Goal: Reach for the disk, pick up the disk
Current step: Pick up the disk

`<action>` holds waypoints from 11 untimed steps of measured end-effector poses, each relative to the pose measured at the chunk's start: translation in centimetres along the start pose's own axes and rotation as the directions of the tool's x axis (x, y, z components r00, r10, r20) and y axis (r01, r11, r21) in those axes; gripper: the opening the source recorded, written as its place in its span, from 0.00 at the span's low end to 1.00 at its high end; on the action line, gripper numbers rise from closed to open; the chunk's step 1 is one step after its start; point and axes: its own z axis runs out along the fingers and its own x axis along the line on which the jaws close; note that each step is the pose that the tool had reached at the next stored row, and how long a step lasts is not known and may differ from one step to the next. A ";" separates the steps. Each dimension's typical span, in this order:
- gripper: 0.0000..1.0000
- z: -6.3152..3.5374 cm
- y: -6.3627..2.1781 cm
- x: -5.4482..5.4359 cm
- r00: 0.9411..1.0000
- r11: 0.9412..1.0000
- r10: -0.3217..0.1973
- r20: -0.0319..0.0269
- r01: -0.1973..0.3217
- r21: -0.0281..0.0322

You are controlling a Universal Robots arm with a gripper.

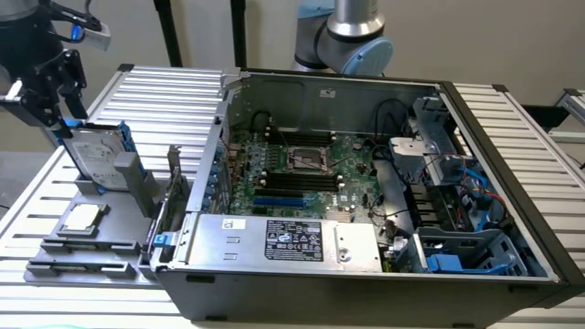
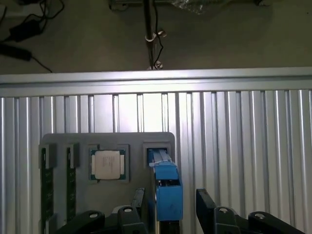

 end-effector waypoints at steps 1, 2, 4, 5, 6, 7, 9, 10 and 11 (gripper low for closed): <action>0.54 0.18 0.00 0.0 1.000 1.000 -0.003 0.000 0.003 0.000; 0.54 0.38 -0.01 0.0 1.000 1.000 -0.006 0.000 0.006 0.000; 0.54 0.73 -0.01 0.0 1.000 1.000 -0.014 0.000 0.014 0.000; 0.54 0.91 -0.01 0.0 1.000 1.000 -0.018 0.000 0.018 0.000; 0.54 1.09 -0.01 0.0 1.000 1.000 -0.022 0.000 0.022 0.000; 0.54 1.28 -0.01 0.0 1.000 1.000 -0.026 -0.001 0.026 0.000; 0.54 1.57 0.00 0.0 0.999 0.999 -0.032 -0.001 0.032 0.000; 0.54 1.67 0.00 0.0 0.999 0.999 -0.034 -0.001 0.034 0.000; 0.54 1.76 0.00 0.0 0.999 0.999 -0.035 -0.001 0.035 0.000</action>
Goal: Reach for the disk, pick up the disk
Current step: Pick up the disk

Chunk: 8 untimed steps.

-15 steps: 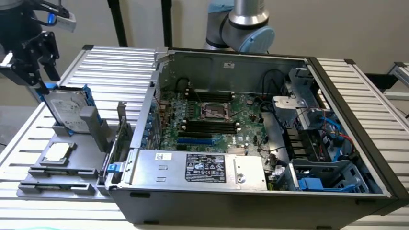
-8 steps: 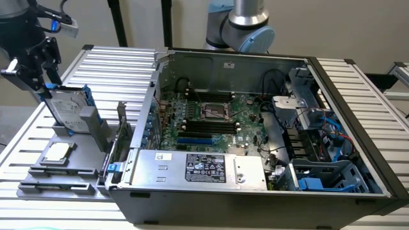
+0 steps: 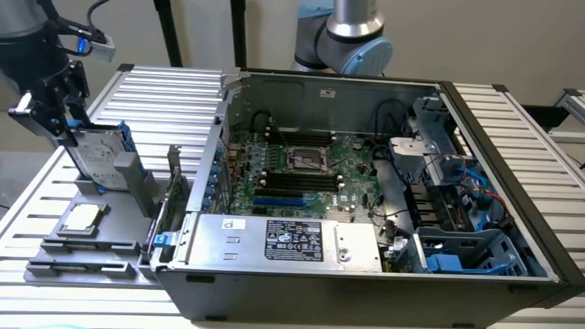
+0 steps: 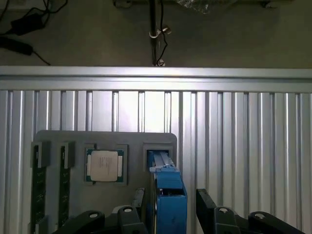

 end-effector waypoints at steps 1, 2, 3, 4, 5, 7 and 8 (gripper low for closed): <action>0.54 0.07 0.00 0.0 1.000 1.000 -0.001 0.000 0.001 0.000; 0.54 0.15 0.00 0.0 1.000 1.000 -0.002 0.000 0.002 0.000; 0.54 0.24 0.01 0.0 1.000 1.000 -0.003 0.000 0.003 0.000; 0.54 0.34 0.02 0.0 1.000 1.000 -0.004 0.000 0.004 0.000; 0.54 0.43 0.03 0.0 1.000 1.000 -0.005 0.000 0.005 0.000; 0.54 0.60 0.06 0.0 1.000 1.000 -0.006 0.000 0.006 0.000; 0.54 0.68 0.07 0.0 1.000 1.000 -0.007 0.000 0.007 0.000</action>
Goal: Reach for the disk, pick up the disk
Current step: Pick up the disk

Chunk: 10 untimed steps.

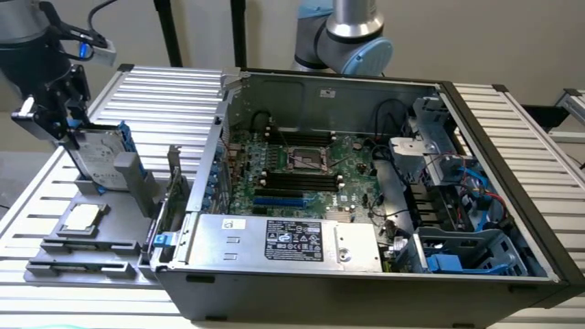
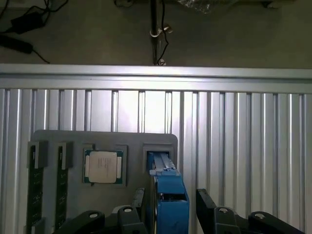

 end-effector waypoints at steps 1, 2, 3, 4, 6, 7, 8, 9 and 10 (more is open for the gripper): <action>0.54 0.07 0.01 0.0 1.000 1.000 -0.001 0.000 0.001 0.000; 0.54 0.12 0.02 0.0 1.000 1.000 -0.002 0.000 0.002 0.000; 0.54 0.16 0.03 0.0 1.000 1.000 -0.002 0.000 0.002 0.000; 0.54 0.19 0.04 0.0 1.000 1.000 -0.003 0.000 0.003 0.000; 0.54 0.24 0.07 0.0 1.000 1.000 -0.004 0.000 0.004 0.000; 0.54 0.27 0.08 0.0 1.000 1.000 -0.005 0.000 0.005 0.000; 0.54 0.29 0.09 0.0 1.000 1.000 -0.005 0.000 0.005 0.000; 0.54 0.32 0.09 0.0 1.000 1.000 -0.005 0.000 0.005 0.000; 0.54 0.33 0.10 0.0 1.000 1.000 -0.005 0.000 0.005 0.000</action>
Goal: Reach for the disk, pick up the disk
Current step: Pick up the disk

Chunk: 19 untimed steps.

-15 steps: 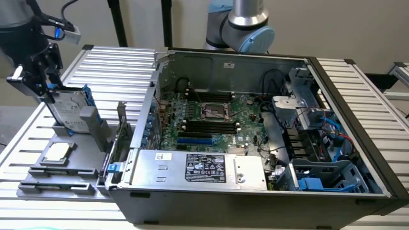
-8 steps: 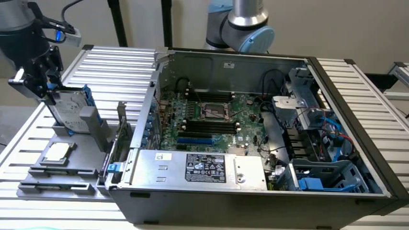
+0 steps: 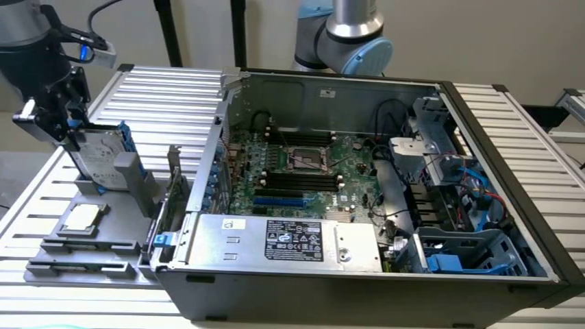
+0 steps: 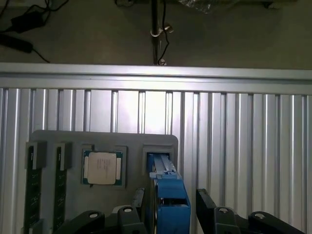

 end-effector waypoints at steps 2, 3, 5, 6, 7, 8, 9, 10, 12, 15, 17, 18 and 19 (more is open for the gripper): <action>0.54 0.06 0.00 0.0 1.000 1.000 0.000 0.000 0.000 0.001; 0.54 0.07 0.00 0.0 1.000 1.000 0.000 0.000 0.000 0.001; 0.54 0.09 0.01 0.0 1.000 1.000 0.000 0.000 0.000 0.001; 0.54 0.10 0.01 0.0 1.000 1.000 0.000 0.000 0.000 0.001; 0.54 0.10 0.01 0.0 1.000 1.000 0.000 0.000 0.000 0.001; 0.54 0.11 0.01 0.0 1.000 1.000 0.000 0.000 0.000 0.001; 0.51 0.11 0.01 0.0 1.000 1.000 0.000 0.000 0.000 0.001; 0.45 0.11 0.01 0.0 1.000 1.000 0.000 0.000 0.000 0.001; 0.34 0.10 0.01 0.0 1.000 1.000 0.000 0.000 0.000 0.001; 0.33 0.11 0.02 0.0 1.000 1.000 0.000 0.000 0.000 0.001; 0.33 0.11 0.03 0.1 1.000 1.000 0.000 0.000 0.000 0.001; 0.33 0.11 0.03 0.1 1.000 1.000 0.000 0.000 0.000 0.001; 0.33 0.10 0.03 0.2 1.000 1.000 0.000 0.000 0.000 0.001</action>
